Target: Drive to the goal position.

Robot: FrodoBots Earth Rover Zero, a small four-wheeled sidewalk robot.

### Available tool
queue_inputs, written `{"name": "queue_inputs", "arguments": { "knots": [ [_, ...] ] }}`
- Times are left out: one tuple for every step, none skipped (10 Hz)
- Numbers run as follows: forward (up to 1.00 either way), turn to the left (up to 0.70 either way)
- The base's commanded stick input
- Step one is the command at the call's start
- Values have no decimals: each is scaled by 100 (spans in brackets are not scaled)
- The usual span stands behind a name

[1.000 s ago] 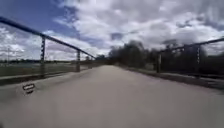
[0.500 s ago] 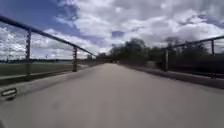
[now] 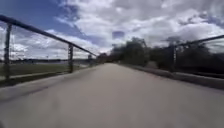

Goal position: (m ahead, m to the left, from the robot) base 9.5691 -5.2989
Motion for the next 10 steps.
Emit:
{"name": "queue_inputs", "arguments": {
  "knots": [
    [100, -1],
    [100, -9],
    [100, -18],
    [100, -26],
    [100, -34],
    [100, -24],
    [100, -1],
    [100, 0],
    [100, 0],
    [100, 0]
  ]
}}
